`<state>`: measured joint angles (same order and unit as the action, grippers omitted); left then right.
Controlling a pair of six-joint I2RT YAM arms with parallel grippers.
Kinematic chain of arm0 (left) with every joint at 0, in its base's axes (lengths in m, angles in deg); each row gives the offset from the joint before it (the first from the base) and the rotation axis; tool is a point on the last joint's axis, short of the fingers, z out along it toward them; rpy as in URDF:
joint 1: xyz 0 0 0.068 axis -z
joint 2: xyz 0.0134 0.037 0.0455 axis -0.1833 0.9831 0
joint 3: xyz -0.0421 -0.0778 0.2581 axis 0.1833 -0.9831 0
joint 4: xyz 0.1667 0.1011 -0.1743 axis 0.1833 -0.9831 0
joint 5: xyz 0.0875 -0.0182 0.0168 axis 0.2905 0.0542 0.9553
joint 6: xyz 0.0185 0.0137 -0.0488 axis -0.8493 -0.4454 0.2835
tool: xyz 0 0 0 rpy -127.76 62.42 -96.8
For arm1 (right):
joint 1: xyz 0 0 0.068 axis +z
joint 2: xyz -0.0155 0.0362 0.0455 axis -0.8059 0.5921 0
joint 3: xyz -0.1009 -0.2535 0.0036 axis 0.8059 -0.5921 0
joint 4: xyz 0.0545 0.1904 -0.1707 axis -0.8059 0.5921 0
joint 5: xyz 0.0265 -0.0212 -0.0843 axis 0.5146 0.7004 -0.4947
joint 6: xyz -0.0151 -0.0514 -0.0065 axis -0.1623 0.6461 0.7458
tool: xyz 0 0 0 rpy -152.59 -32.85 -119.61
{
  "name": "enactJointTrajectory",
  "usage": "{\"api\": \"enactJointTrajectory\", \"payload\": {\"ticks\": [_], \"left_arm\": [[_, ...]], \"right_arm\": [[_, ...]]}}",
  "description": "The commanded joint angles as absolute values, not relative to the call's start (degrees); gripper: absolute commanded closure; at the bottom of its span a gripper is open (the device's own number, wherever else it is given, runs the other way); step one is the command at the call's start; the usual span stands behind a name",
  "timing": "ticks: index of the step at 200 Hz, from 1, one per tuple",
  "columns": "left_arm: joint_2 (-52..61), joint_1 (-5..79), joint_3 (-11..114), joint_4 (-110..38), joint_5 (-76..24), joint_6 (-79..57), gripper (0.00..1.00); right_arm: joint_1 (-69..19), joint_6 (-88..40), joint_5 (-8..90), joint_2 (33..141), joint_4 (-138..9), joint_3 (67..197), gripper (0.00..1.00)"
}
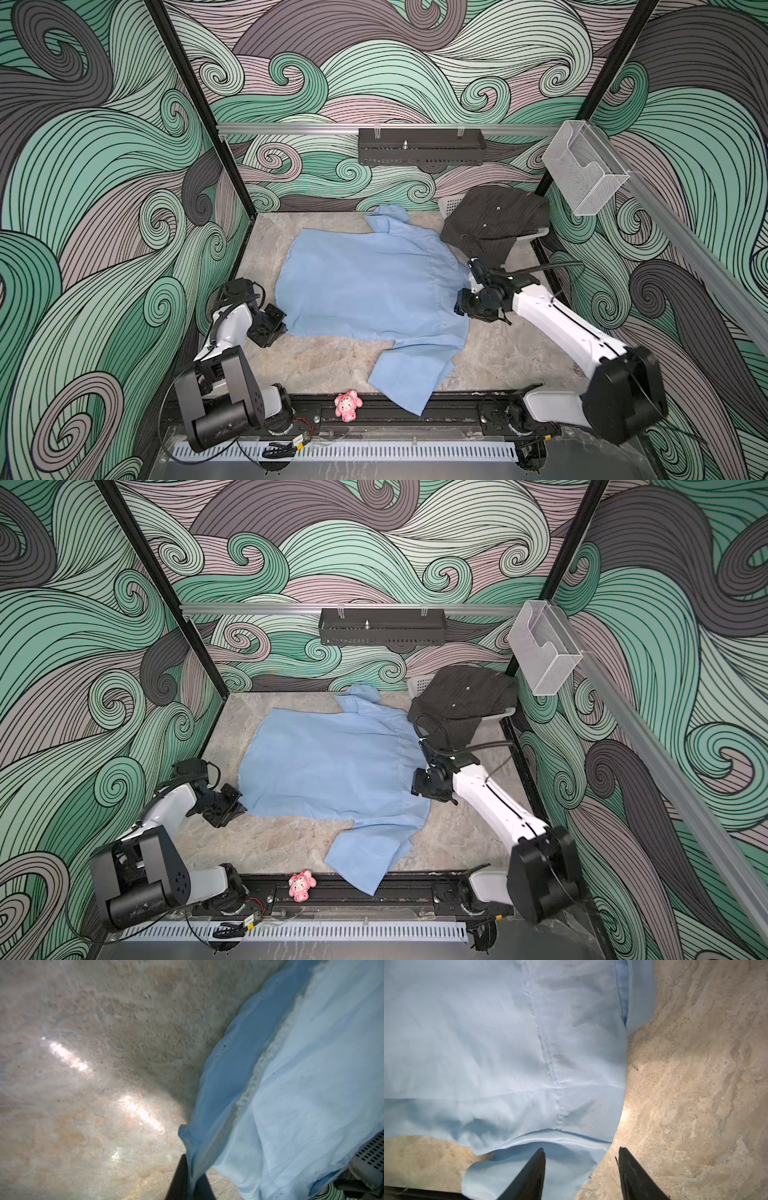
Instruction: Fold and stack the long sleeve shirts
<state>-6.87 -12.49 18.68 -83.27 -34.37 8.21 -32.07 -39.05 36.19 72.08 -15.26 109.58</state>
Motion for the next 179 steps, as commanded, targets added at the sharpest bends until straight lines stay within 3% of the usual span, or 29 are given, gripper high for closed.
{"api": "enactJointTrajectory", "payload": {"ticks": [1,93,108,133,179], "left_arm": [[-10.8,-12.1,15.5,-80.7,-33.5,13.0,0.88],[-12.8,-12.1,15.9,-82.4,-32.8,13.1,1.0],[-13.0,-12.1,16.1,-82.7,-32.9,13.0,1.0],[-14.4,-12.1,16.5,-83.8,-33.7,13.0,1.0],[-20.5,-12.0,16.8,-88.4,-35.7,15.1,1.0]], "right_arm": [[-32.2,-45.5,39.9,69.8,-13.7,103.0,0.41],[-32.5,-54.5,53.6,73.9,-33.3,87.9,0.48],[-32.6,-55.3,54.1,75.4,-35.6,87.5,0.58],[-32.6,-55.6,53.1,71.9,-35.6,87.3,1.0],[-32.7,-52.4,50.5,56.1,-20.1,88.7,1.0]]}}
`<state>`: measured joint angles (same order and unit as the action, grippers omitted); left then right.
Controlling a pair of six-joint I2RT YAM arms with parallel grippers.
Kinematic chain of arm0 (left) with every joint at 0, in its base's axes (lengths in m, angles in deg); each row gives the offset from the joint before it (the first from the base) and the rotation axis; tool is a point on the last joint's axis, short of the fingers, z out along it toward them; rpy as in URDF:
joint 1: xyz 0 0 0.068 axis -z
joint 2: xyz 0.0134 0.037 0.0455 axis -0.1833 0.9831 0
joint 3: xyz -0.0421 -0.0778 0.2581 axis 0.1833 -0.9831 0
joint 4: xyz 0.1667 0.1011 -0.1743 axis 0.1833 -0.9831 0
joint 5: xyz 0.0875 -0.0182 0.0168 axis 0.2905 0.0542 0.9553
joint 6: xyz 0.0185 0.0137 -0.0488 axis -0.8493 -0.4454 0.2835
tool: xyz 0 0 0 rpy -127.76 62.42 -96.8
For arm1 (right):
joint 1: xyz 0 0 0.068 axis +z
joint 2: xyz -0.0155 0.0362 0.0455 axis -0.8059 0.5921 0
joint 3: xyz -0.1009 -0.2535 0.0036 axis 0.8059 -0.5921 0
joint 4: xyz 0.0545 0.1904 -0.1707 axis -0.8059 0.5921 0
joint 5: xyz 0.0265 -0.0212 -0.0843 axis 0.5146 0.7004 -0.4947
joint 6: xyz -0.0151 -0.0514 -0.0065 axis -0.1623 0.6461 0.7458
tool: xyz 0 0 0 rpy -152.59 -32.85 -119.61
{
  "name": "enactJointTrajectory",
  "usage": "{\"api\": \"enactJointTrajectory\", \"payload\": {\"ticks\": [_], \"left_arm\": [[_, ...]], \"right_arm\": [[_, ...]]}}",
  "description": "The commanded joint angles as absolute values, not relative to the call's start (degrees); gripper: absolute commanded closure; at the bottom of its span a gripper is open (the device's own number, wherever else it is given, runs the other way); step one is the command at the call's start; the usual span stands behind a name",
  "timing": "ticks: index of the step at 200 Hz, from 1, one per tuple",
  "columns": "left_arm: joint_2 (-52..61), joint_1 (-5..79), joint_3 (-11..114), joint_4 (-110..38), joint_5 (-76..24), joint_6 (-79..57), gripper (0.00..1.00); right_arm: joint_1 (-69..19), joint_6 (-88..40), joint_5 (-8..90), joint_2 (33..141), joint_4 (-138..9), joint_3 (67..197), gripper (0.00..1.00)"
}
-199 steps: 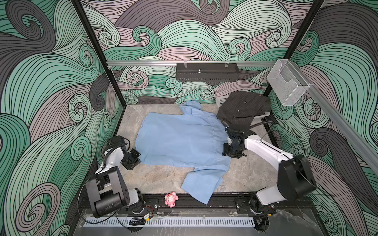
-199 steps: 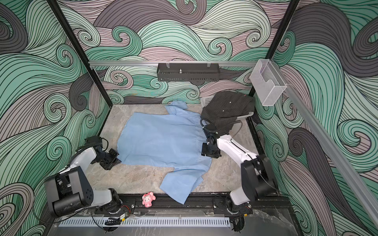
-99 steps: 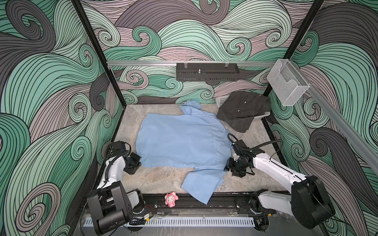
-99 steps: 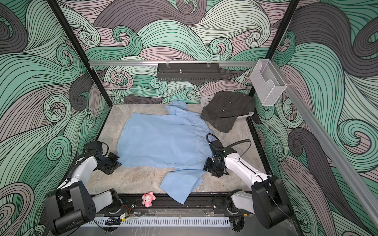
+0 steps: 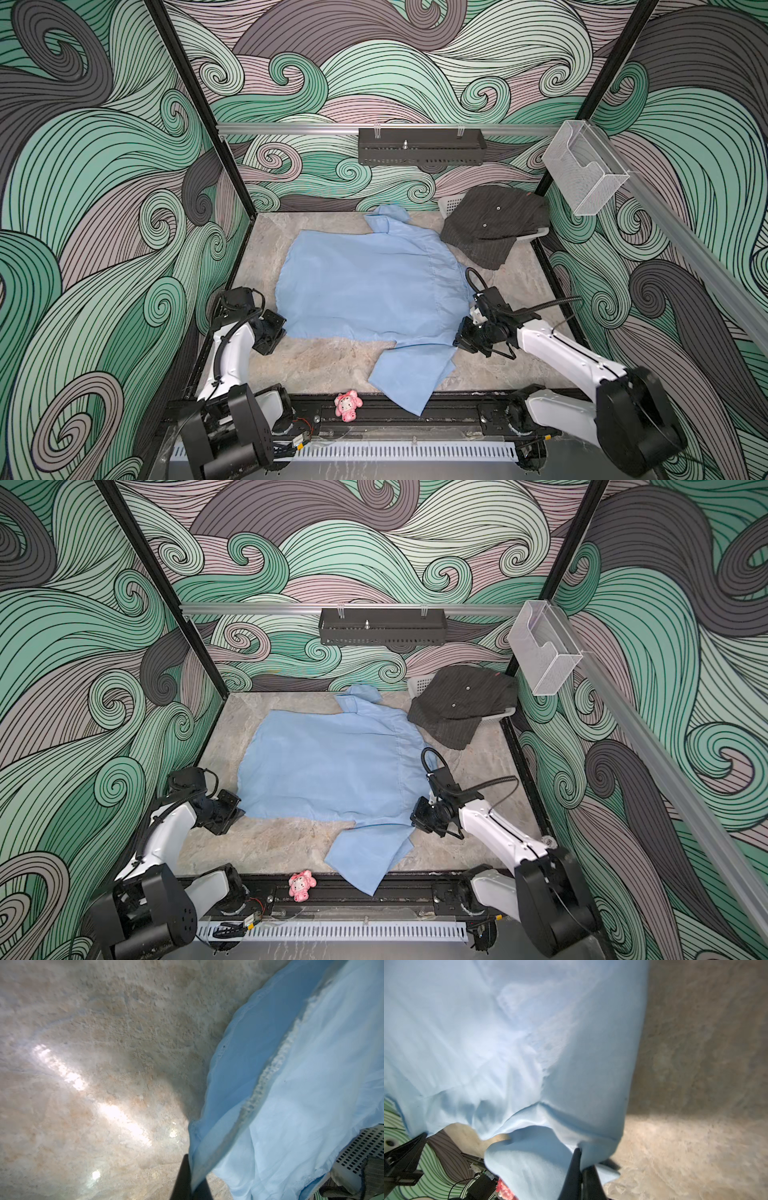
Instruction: Fold and stack the long sleeve shirts
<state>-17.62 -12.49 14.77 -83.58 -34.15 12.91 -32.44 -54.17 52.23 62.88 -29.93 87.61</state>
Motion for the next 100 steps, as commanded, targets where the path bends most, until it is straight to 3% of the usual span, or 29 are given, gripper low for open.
{"api": "enactJointTrajectory", "payload": {"ticks": [1,64,100], "left_arm": [[-20.6,-12.0,16.8,-88.5,-35.9,15.2,1.0],[-33.2,-11.9,17.7,-95.7,-33.6,17.5,1.0],[-30.0,-11.9,18.9,-91.3,-34.8,17.7,1.0]], "right_arm": [[-32.6,-52.4,50.5,55.8,-19.8,88.7,1.0],[-32.7,-53.7,53.3,44.6,-9.0,90.3,1.0],[-33.0,-53.0,51.6,49.3,-9.2,98.3,1.0]]}}
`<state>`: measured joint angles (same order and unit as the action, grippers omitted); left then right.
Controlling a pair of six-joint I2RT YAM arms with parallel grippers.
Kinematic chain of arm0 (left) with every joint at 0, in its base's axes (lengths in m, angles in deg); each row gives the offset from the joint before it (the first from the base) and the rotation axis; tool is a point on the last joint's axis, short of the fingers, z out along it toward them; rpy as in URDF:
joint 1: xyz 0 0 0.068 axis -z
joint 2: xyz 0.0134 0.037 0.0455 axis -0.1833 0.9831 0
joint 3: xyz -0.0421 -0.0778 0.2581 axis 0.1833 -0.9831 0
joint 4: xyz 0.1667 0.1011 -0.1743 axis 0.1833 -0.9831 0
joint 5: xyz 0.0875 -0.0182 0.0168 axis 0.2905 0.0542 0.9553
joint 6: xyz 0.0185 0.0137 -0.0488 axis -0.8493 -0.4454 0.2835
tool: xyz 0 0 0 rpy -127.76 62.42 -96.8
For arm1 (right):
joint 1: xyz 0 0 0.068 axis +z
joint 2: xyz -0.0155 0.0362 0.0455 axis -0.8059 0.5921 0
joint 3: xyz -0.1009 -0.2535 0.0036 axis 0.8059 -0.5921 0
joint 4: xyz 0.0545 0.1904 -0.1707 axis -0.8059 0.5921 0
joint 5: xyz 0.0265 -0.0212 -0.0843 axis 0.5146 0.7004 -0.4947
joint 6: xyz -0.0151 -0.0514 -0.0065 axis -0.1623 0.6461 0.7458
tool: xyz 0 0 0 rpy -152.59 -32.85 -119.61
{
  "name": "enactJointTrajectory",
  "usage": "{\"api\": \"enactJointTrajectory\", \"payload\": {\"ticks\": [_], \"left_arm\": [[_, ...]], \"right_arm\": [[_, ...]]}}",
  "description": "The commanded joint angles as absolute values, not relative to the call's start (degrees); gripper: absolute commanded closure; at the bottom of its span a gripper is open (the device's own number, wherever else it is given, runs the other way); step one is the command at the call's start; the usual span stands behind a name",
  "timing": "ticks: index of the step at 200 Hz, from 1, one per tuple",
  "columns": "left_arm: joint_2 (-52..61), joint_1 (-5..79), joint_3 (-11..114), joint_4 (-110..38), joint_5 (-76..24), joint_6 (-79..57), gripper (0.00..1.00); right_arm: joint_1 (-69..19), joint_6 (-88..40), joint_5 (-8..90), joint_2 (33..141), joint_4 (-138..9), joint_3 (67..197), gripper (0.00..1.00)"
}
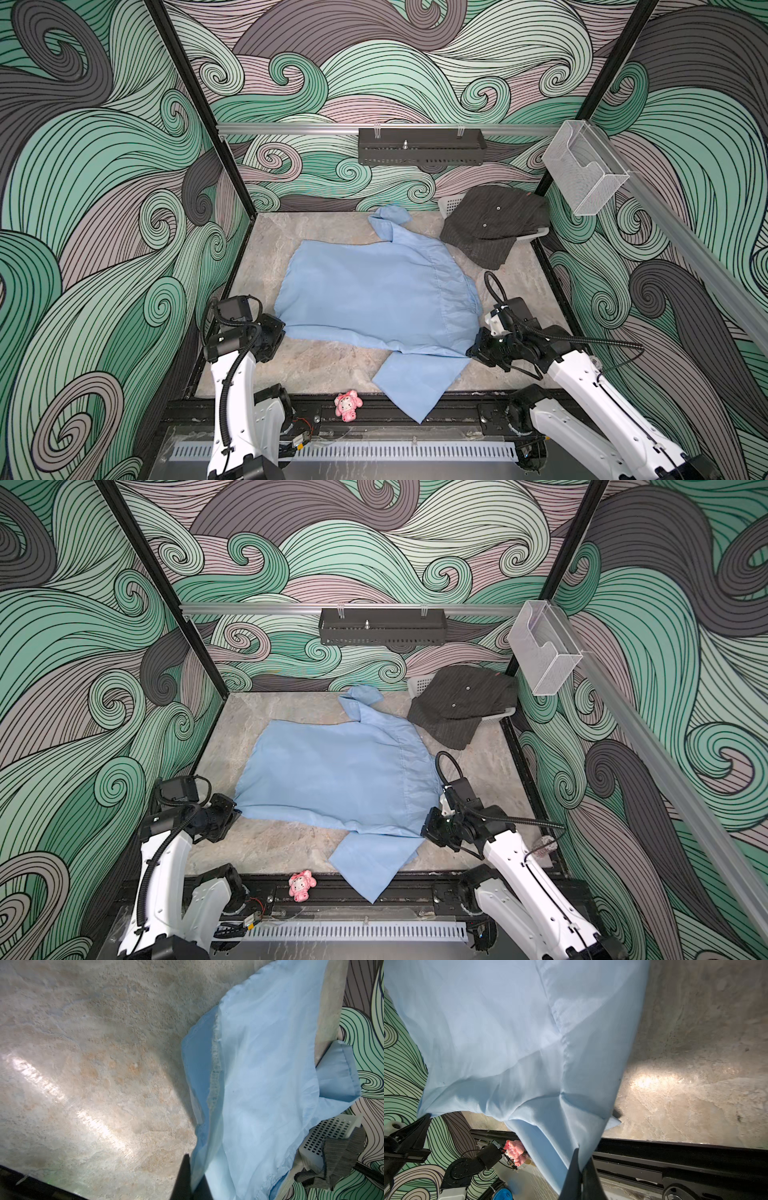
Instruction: Fold and stack the long sleeve shirts
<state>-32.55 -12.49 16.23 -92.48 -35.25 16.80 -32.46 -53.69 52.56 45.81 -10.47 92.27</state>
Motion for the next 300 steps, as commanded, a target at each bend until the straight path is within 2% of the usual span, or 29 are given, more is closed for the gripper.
{"api": "enactJointTrajectory", "payload": {"ticks": [1,69,139,202,300], "left_arm": [[-29.8,-11.9,18.9,-91.1,-34.8,17.7,1.0],[-11.2,-11.9,30.8,-82.1,-37.3,17.2,1.0],[12.6,-11.0,42.3,-80.2,-40.9,18.1,1.0],[19.6,-7.6,50.0,-82.5,-38.0,16.5,0.97],[26.8,-3.8,57.4,-84.9,-33.8,15.5,0.93]], "right_arm": [[-33.0,-52.9,51.6,49.6,-9.2,98.6,1.0],[-36.8,-49.4,53.5,73.5,-12.6,118.7,1.0],[-39.6,-47.9,53.6,92.0,-13.2,131.2,0.98],[-41.3,-45.8,52.2,101.7,-12.3,136.2,0.98],[-42.2,-44.0,46.5,107.3,-12.1,133.6,0.98]]}}
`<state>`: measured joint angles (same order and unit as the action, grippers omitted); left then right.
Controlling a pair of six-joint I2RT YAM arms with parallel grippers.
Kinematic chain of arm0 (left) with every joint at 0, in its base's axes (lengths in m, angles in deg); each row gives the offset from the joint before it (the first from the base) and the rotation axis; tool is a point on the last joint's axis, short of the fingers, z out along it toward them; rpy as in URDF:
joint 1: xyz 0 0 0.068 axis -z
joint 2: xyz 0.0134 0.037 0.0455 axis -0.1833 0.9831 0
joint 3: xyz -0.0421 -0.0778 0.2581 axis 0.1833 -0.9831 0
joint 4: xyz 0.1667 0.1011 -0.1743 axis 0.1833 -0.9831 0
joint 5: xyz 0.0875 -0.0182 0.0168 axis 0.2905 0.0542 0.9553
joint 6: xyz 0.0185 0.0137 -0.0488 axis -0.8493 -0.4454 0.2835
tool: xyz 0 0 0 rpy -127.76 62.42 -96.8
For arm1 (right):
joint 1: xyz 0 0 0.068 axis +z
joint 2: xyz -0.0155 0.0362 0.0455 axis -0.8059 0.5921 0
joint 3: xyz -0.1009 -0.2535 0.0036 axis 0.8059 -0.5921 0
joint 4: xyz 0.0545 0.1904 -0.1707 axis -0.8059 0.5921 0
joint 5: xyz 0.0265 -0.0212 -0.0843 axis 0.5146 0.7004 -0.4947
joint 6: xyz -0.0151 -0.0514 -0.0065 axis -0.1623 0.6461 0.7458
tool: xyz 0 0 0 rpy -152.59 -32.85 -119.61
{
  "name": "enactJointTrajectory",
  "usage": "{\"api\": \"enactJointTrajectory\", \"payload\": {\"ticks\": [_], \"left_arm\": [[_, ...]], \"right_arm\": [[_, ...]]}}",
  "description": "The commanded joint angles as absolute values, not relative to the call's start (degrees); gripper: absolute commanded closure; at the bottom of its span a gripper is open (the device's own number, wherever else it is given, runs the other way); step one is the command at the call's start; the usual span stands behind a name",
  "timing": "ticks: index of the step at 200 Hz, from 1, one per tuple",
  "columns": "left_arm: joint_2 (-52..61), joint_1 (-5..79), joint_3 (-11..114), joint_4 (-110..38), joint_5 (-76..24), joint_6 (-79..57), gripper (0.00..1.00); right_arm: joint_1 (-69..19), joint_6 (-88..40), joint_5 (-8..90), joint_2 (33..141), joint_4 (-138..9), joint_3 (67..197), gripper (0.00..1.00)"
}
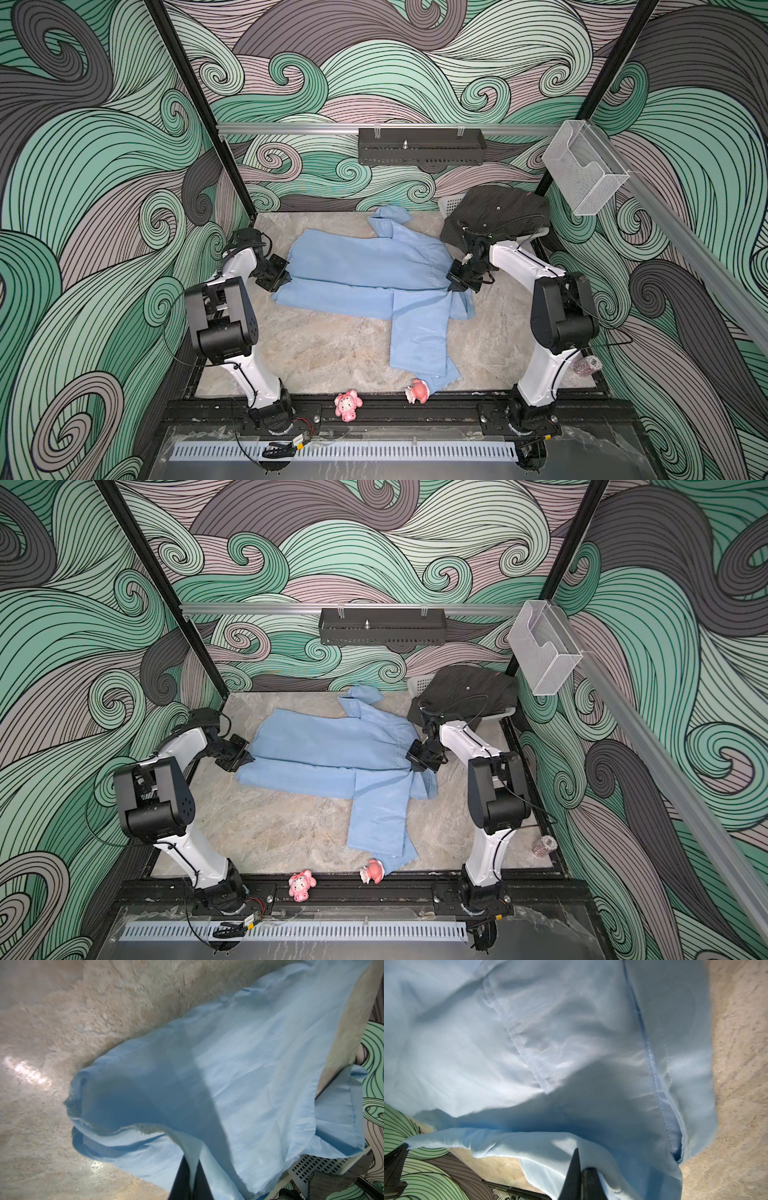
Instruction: Fold and stack the long sleeve shirts
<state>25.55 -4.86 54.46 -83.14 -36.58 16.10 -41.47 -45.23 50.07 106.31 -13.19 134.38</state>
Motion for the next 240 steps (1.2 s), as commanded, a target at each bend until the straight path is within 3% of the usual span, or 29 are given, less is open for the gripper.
{"api": "enactJointTrajectory", "payload": {"ticks": [1,30,53,66,99,123,138,159,201,240], "left_arm": [[26.9,-3.8,57.4,-84.9,-33.7,15.5,0.93],[30.1,-3.6,58.9,-85.4,-33.0,15.3,0.9],[31.7,-4.0,59.3,-82.8,-36.1,15.6,0.79],[31.4,-4.2,60.5,-82.2,-38.5,15.5,0.7],[24.7,-4.2,62.9,-83.0,-38.9,14.4,0.45],[17.9,-4.5,62.9,-85.2,-36.8,12.6,0.41],[14.1,-4.5,59.4,-84.0,-36.9,12.3,0.41],[12.5,-4.3,50.7,-76.7,-42.2,14.8,0.51],[21.8,-2.2,48.0,-72.2,-50.2,18.0,0.61],[30.1,-1.7,48.8,-74.7,-49.4,19.0,0.64]], "right_arm": [[-42.2,-44.0,46.4,107.3,-12.1,133.6,0.98],[-42.4,-43.6,45.5,108.2,-12.2,133.3,0.97],[-42.4,-42.9,46.8,108.8,-12.3,134.0,0.92],[-42.4,-42.4,47.9,108.1,-12.1,134.9,0.85],[-42.4,-41.6,46.4,102.4,-10.1,137.0,0.58],[-42.4,-41.1,44.6,96.8,-8.8,135.4,0.46],[-42.4,-41.2,44.4,93.5,-9.0,132.8,0.46],[-42.4,-41.8,44.9,91.1,-11.6,127.7,0.51],[-42.4,-43.7,49.1,95.2,-18.4,123.8,0.68],[-42.4,-43.6,48.5,101.9,-21.2,123.4,0.73]]}}
